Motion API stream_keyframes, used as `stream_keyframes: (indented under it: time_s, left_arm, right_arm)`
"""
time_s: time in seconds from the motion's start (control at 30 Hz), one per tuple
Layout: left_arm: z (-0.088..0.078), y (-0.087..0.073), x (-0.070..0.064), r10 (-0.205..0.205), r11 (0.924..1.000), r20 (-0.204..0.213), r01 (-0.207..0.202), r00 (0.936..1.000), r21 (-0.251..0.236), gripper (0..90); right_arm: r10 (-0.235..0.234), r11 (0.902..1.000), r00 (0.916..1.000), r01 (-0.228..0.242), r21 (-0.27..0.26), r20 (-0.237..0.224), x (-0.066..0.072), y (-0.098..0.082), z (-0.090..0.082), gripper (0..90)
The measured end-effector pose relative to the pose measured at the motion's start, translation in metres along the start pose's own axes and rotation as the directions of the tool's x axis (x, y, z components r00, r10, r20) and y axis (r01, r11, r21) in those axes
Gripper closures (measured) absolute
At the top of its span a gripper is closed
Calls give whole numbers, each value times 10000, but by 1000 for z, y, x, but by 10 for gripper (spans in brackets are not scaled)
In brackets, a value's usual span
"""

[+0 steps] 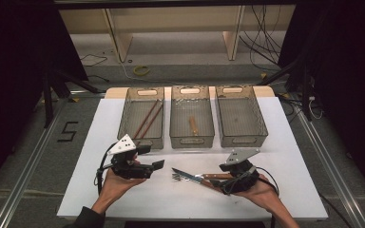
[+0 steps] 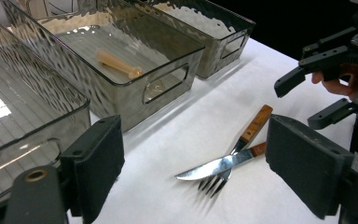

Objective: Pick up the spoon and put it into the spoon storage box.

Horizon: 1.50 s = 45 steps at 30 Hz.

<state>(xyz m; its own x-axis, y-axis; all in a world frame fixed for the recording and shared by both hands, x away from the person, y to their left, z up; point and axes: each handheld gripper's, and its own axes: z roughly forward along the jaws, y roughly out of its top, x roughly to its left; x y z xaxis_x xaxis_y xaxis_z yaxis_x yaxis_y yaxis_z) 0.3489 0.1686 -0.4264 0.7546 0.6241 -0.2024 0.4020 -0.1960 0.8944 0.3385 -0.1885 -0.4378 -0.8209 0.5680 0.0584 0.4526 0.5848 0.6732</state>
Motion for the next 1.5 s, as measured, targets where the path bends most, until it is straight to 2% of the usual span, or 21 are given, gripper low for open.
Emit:
stream_keyframes:
  time_s: [0.13,0.23,0.47,0.57,0.93,1.1,1.33,1.5]
  left_arm:
    - [-2,-4,-2,30,10000,46,-30,10000,-23,190]
    - [-2,-9,-3,31,9999,-80,-30,10000,110,190]
    - [-5,-17,2,-171,9996,-190,175,9997,229,189]
    - [-7,-18,4,-182,9996,-274,188,9995,233,185]
    - [-13,-23,4,-140,9998,-407,145,9991,125,171]
    - [-13,-24,4,-137,9998,-443,143,9989,125,169]
    - [-11,-24,2,30,9998,-447,-20,9990,217,169]
    - [-11,-25,2,69,9997,-494,-56,9988,253,168]
  right_arm:
    - [-142,9994,9999,143,325,-49,1,3,4,361]
    - [-219,9984,9997,223,526,-69,2,5,7,372]
    - [-280,9940,9991,312,1044,-319,0,7,13,397]
    - [-331,9921,9990,362,1205,-284,-1,8,15,406]
    - [-437,9785,9980,520,1994,-456,-2,12,23,414]
    - [-582,9728,9971,675,2215,-483,-1,12,27,431]
    - [-514,9644,9971,643,2566,-567,-1,13,30,450]
    - [-657,9618,9959,798,2619,-622,-1,14,32,461]
